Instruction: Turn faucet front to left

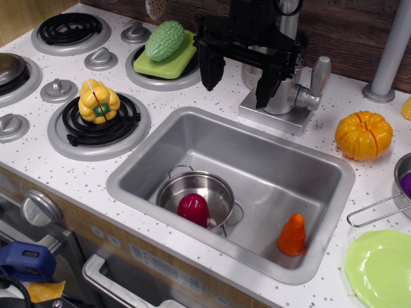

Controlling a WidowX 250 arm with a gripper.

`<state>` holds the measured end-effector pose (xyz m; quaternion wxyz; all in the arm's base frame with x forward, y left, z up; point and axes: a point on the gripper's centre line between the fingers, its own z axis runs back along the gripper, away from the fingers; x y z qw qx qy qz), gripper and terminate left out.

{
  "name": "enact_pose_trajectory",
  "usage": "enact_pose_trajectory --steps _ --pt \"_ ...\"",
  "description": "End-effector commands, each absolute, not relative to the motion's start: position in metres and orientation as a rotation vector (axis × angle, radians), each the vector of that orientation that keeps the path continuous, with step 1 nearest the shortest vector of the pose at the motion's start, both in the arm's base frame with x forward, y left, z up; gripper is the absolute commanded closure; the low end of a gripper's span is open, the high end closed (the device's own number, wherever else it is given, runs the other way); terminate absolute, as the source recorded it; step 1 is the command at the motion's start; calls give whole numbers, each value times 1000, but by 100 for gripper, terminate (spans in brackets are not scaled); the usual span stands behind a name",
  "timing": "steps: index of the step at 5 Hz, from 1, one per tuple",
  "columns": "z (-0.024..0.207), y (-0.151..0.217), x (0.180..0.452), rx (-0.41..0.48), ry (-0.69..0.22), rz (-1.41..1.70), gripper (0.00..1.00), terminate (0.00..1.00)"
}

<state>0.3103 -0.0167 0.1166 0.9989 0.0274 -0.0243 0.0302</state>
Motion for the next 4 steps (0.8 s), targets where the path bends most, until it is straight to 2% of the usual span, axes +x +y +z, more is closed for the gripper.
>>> enact_pose_trajectory --steps 1,2,3,4 --pt "117 -17 310 55 -49 60 0 0" --pt "112 -34 309 50 -102 80 0 0" --pt "114 -46 308 45 -115 106 0 0" --pt "117 -61 314 52 -179 114 0 0"
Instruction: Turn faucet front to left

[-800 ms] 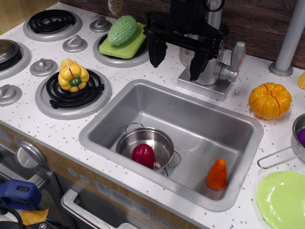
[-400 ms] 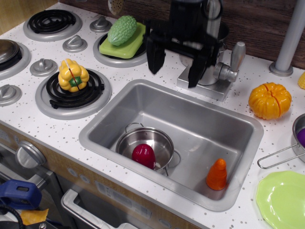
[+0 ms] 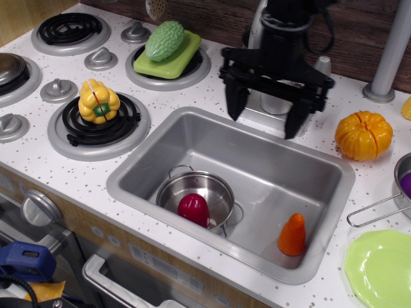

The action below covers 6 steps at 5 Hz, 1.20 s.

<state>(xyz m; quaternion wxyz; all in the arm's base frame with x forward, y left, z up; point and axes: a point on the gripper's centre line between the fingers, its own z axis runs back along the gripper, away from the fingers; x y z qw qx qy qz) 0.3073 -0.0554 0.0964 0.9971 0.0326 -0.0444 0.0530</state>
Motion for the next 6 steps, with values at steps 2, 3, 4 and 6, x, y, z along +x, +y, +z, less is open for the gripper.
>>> enact_pose_trajectory --steps 2,3,4,6 --pt "122 -72 332 80 -242 90 0 0" --pt "125 -72 344 94 -259 65 0 0" --pt "128 -66 355 102 -277 42 0 0" --pt "119 -39 365 127 -332 -3 0 0"
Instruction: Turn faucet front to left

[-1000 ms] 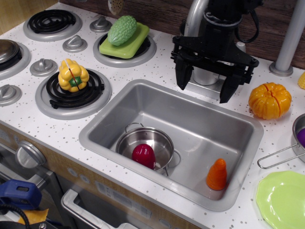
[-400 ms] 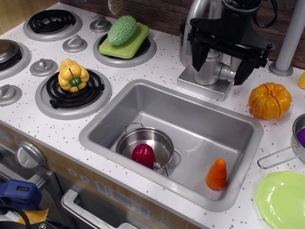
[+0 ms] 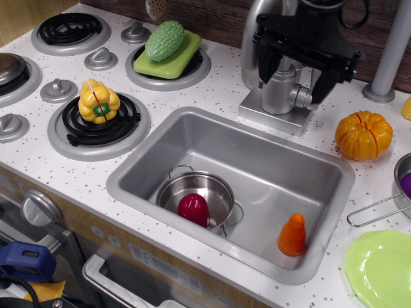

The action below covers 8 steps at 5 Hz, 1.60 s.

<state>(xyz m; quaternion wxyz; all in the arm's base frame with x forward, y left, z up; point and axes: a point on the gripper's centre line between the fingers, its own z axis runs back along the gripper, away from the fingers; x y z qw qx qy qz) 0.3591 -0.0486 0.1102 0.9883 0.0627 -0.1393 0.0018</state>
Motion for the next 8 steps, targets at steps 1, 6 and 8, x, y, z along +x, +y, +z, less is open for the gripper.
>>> enact_pose_trajectory --steps 1,6,8 --pt "116 -20 369 136 -367 -38 0 0" --pt "117 37 399 129 -408 -167 0 0" --pt "118 47 413 135 -430 -191 0 0"
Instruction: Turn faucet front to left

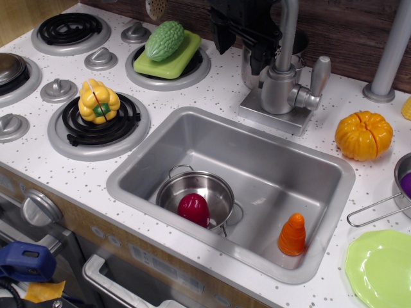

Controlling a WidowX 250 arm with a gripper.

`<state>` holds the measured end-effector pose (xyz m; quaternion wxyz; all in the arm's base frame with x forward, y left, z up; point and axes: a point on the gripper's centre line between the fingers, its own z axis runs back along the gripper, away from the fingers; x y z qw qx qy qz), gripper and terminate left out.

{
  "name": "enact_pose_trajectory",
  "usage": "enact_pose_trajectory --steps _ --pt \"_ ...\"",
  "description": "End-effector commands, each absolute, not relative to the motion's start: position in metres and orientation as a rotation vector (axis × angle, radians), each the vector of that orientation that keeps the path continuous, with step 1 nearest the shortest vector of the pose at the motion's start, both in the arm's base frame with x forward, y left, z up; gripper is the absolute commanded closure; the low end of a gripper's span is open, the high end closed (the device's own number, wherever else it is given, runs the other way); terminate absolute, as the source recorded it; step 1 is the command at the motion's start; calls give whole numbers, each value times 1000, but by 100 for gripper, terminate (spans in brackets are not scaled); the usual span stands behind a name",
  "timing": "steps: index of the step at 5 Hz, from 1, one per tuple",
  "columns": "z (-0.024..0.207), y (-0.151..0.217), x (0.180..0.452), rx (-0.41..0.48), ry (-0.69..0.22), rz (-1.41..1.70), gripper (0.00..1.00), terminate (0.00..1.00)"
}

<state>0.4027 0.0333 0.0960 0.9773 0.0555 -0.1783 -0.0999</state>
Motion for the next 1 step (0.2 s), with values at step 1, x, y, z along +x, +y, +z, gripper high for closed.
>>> enact_pose_trajectory --steps 1 --pt "116 45 413 140 -434 -181 0 100"
